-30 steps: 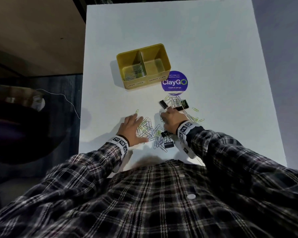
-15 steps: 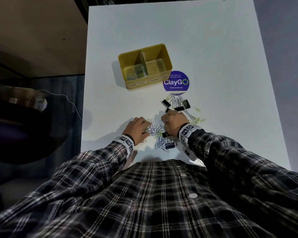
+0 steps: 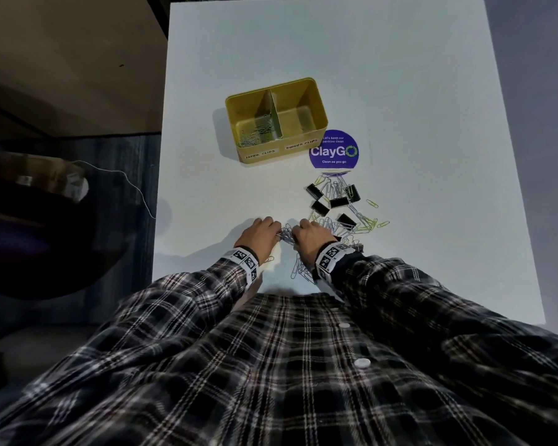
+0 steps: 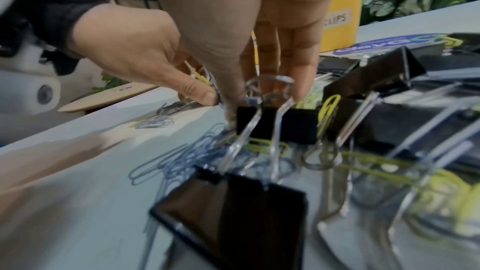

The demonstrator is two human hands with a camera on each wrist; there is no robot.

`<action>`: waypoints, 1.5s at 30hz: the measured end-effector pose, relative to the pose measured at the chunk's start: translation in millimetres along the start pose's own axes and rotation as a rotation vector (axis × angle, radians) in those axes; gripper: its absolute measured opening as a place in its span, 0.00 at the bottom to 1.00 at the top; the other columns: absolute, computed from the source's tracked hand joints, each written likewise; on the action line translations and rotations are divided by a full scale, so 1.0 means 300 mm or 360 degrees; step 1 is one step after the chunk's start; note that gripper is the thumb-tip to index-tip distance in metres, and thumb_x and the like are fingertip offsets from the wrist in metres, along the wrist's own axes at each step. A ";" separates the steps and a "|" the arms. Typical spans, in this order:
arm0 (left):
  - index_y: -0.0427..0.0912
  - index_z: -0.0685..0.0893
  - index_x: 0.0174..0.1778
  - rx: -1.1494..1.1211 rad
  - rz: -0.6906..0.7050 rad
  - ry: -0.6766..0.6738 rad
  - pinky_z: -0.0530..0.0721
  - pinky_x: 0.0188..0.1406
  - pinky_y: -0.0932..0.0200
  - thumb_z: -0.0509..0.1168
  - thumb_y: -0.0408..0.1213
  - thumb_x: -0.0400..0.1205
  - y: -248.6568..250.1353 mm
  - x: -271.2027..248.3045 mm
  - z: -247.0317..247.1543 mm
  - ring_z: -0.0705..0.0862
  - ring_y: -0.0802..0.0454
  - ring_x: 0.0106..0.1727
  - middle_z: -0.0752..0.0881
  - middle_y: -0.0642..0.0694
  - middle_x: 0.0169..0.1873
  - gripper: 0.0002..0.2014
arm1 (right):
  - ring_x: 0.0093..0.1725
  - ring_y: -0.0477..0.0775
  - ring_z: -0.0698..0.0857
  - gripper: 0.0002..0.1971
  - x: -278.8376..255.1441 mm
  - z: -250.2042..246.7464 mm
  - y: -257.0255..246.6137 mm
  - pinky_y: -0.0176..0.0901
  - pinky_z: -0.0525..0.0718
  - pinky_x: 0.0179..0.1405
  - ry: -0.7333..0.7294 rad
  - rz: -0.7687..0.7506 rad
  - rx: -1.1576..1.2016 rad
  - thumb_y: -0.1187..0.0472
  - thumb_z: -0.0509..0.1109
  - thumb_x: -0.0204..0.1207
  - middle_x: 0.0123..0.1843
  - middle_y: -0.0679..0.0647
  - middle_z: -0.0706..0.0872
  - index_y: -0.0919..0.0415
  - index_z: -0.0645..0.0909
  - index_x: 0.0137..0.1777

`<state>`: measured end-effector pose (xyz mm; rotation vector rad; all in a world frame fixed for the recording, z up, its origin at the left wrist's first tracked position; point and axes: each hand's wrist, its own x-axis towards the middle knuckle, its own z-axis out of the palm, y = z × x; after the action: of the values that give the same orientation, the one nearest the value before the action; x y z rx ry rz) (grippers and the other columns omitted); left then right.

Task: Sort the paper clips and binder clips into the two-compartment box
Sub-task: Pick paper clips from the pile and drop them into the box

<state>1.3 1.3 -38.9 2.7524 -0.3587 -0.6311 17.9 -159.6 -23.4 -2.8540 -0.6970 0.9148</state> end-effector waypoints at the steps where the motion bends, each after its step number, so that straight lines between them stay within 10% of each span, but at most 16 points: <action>1: 0.36 0.78 0.59 0.0002 0.0002 0.0000 0.80 0.47 0.43 0.58 0.37 0.86 0.000 0.003 0.001 0.75 0.39 0.61 0.79 0.38 0.57 0.10 | 0.58 0.62 0.83 0.15 0.003 0.001 0.007 0.52 0.85 0.52 0.0012 0.0020 0.0034 0.64 0.68 0.78 0.59 0.61 0.80 0.65 0.76 0.64; 14: 0.41 0.87 0.50 -0.0822 -0.0401 0.0275 0.84 0.53 0.57 0.67 0.41 0.82 -0.043 0.023 -0.114 0.86 0.48 0.47 0.89 0.44 0.46 0.08 | 0.37 0.58 0.88 0.07 0.012 -0.084 0.133 0.49 0.90 0.43 0.0119 0.0526 0.1349 0.69 0.72 0.71 0.40 0.60 0.92 0.60 0.90 0.39; 18: 0.45 0.86 0.53 -0.0990 -0.0488 0.0406 0.75 0.37 0.79 0.66 0.44 0.82 -0.053 0.102 -0.306 0.83 0.63 0.39 0.87 0.53 0.44 0.09 | 0.39 0.69 0.89 0.04 -0.002 -0.167 0.164 0.61 0.90 0.45 -0.0043 0.0643 0.2058 0.73 0.77 0.70 0.45 0.71 0.91 0.66 0.87 0.42; 26: 0.46 0.89 0.47 -0.1042 -0.0643 0.0751 0.85 0.48 0.65 0.73 0.42 0.77 -0.095 0.363 -0.637 0.87 0.55 0.44 0.90 0.51 0.45 0.06 | 0.43 0.57 0.91 0.09 0.118 -0.476 0.165 0.48 0.91 0.49 0.0038 0.0515 0.2191 0.70 0.79 0.68 0.47 0.61 0.92 0.66 0.89 0.48; 31: 0.44 0.89 0.50 -0.0873 -0.0620 0.0748 0.82 0.59 0.63 0.73 0.46 0.76 -0.134 0.367 -0.638 0.86 0.52 0.48 0.89 0.46 0.45 0.12 | 0.35 0.52 0.89 0.05 0.269 -0.666 0.111 0.39 0.91 0.37 0.0160 0.0416 0.2127 0.72 0.77 0.71 0.42 0.58 0.89 0.66 0.85 0.44; 35: 0.46 0.89 0.49 -0.0797 -0.0598 0.0832 0.82 0.51 0.65 0.67 0.43 0.78 -0.169 0.254 -0.550 0.88 0.51 0.47 0.91 0.48 0.44 0.09 | 0.42 0.58 0.93 0.08 0.411 -0.717 0.083 0.47 0.91 0.46 0.0125 0.0398 0.1894 0.59 0.82 0.67 0.40 0.57 0.93 0.64 0.89 0.38; 39: 0.51 0.87 0.42 -0.0781 -0.0679 0.0651 0.85 0.49 0.61 0.65 0.41 0.78 -0.202 0.104 -0.387 0.88 0.51 0.43 0.90 0.51 0.38 0.05 | 0.56 0.55 0.89 0.23 0.480 -0.690 0.072 0.45 0.90 0.52 0.0033 0.0291 0.1609 0.53 0.77 0.71 0.61 0.57 0.87 0.64 0.82 0.64; 45: 0.53 0.85 0.51 -0.0585 -0.0368 -0.0056 0.82 0.46 0.59 0.66 0.50 0.79 -0.109 -0.033 -0.180 0.84 0.54 0.45 0.86 0.55 0.44 0.09 | 0.41 0.56 0.93 0.12 0.254 -0.577 0.124 0.44 0.92 0.39 0.0418 0.0357 0.1784 0.63 0.75 0.74 0.46 0.58 0.92 0.64 0.87 0.56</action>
<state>23.1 46.7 0.3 2.4467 0.0682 -0.7213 185.7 -146.6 70.5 -1.9614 0.1696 0.6146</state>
